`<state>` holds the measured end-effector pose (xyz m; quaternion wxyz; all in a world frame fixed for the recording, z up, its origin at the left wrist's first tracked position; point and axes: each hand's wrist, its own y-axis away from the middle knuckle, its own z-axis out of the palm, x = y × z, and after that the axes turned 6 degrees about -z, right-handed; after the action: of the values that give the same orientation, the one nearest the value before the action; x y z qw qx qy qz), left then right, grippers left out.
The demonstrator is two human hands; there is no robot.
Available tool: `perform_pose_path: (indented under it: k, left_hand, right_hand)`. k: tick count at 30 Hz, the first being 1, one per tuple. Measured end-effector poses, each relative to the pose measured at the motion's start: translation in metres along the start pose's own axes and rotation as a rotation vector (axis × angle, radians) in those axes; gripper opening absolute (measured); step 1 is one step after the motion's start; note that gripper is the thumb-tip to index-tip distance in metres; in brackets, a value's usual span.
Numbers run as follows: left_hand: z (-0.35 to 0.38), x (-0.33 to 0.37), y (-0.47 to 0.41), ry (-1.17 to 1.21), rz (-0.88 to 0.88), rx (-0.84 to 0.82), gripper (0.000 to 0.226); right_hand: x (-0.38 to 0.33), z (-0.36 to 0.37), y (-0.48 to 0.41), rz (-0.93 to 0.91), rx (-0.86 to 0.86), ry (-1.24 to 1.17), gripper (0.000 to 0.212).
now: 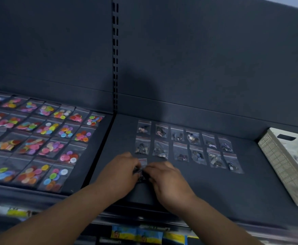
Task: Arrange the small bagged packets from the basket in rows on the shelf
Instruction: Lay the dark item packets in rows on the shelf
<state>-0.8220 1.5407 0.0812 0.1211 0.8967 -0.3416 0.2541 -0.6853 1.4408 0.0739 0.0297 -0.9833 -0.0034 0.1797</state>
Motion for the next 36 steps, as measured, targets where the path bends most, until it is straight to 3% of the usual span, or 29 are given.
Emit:
perform_pose_path:
  k: [5, 10, 17, 25, 36]
  left_hand:
    - [0.001, -0.004, -0.011, -0.052, 0.043, -0.003, 0.017]
    - [-0.002, -0.004, -0.017, -0.075, 0.061, -0.013, 0.019]
    - [-0.009, -0.003, -0.03, -0.098, 0.112, 0.117, 0.023]
    - [-0.019, 0.009, -0.081, -0.29, 0.093, -0.123, 0.057]
    - [-0.005, 0.005, -0.115, -0.349, 0.046, -0.238, 0.067]
  right_hand:
    - [0.003, -0.003, -0.005, 0.009, -0.036, 0.011, 0.057]
    - [0.01, -0.005, -0.009, 0.008, -0.04, -0.014, 0.041]
    - [0.025, -0.019, -0.014, 0.08, 0.08, 0.037, 0.042]
    - [0.054, -0.034, -0.058, 0.172, -0.025, 0.144, 0.055]
    - [0.072, -0.038, -0.082, 0.19, -0.189, 0.145, 0.056]
